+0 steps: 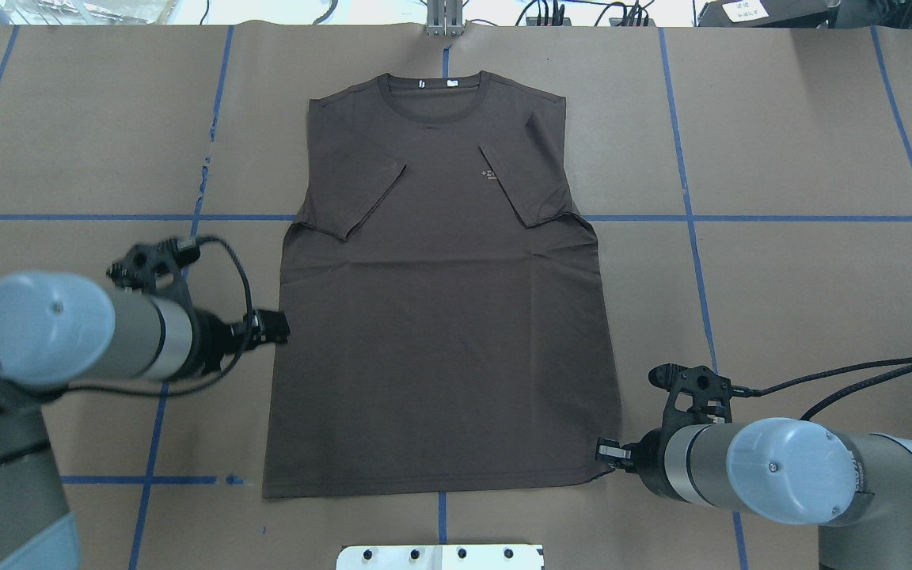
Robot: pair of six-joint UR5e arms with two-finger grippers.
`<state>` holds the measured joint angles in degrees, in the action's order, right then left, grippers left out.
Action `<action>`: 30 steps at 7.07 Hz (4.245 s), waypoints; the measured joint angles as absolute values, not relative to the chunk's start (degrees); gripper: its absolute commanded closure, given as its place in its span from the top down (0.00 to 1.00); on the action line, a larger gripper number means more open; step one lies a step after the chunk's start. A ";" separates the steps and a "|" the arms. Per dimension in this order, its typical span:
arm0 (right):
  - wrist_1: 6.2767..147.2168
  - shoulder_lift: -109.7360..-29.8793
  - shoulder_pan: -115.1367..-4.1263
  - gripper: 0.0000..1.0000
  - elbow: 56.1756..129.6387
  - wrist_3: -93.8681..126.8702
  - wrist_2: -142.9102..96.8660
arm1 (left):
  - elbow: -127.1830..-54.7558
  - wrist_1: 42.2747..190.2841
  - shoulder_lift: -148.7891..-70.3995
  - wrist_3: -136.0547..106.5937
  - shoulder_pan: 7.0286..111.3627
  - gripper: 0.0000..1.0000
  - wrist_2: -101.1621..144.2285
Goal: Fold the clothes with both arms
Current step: 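Grasp both hem corners with the left and right grippers, then lift the hem with both grippers and carry it toward the collar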
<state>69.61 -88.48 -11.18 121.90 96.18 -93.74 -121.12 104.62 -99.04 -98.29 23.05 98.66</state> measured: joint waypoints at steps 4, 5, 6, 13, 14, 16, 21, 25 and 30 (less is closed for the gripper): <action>69.52 -88.29 -11.77 0.00 123.00 96.15 -94.00 | -119.35 100.32 -99.11 -113.04 8.24 0.94 91.29; 69.52 -88.28 -11.86 0.00 122.99 96.15 -94.03 | -118.16 99.75 -99.60 -113.41 7.58 0.93 91.05; 69.52 -88.30 -12.01 0.00 122.97 96.13 -94.15 | -117.27 99.57 -99.79 -113.51 7.41 0.85 90.94; 69.52 -88.63 -12.73 0.00 123.24 95.99 -94.73 | -116.59 99.32 -99.94 -113.37 7.52 0.00 90.98; 69.52 -88.78 -12.74 0.00 123.33 95.98 -94.76 | -116.83 99.32 -99.93 -113.25 7.54 0.00 91.02; 69.52 -89.05 -13.90 0.00 123.84 95.65 -97.07 | -118.64 99.24 -99.91 -112.94 7.61 0.00 91.11; 69.68 -96.45 -16.32 0.00 133.12 95.36 -115.06 | -131.91 91.27 -103.07 -112.35 6.42 0.00 91.69; 69.70 -96.90 -22.52 0.00 134.68 91.92 -123.55 | -138.74 85.71 -104.55 -112.09 2.26 0.00 93.86; 69.72 -78.80 -40.20 0.00 117.50 76.95 -123.75 | -130.14 85.91 -111.91 -95.90 23.36 0.00 98.87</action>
<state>69.72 -78.80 -40.20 117.50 76.95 -123.75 -130.14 85.91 -111.91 -95.90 23.36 98.87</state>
